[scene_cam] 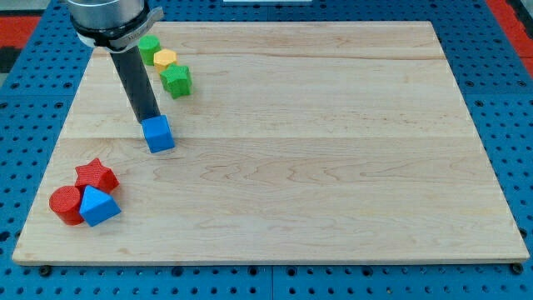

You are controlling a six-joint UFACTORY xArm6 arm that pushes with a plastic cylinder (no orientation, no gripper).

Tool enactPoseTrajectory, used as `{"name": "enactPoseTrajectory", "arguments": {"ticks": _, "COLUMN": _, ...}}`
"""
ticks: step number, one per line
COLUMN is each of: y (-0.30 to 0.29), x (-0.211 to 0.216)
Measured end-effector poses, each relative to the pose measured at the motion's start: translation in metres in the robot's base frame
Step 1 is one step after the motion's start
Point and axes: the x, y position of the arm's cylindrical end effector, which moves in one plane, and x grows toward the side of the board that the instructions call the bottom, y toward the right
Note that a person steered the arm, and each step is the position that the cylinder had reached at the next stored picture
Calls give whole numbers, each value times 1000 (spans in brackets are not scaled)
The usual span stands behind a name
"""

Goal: Slide blue cube to the right side of the red star

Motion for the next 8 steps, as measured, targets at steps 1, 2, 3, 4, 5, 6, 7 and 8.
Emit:
{"name": "enactPoseTrajectory", "arguments": {"ticks": 1, "y": 12, "x": 4}}
{"name": "enactPoseTrajectory", "arguments": {"ticks": 2, "y": 18, "x": 1}}
{"name": "enactPoseTrajectory", "arguments": {"ticks": 3, "y": 26, "x": 16}}
{"name": "enactPoseTrajectory", "arguments": {"ticks": 4, "y": 29, "x": 42}}
{"name": "enactPoseTrajectory", "arguments": {"ticks": 5, "y": 35, "x": 58}}
{"name": "enactPoseTrajectory", "arguments": {"ticks": 6, "y": 46, "x": 66}}
{"name": "enactPoseTrajectory", "arguments": {"ticks": 7, "y": 53, "x": 79}}
{"name": "enactPoseTrajectory", "arguments": {"ticks": 8, "y": 55, "x": 82}}
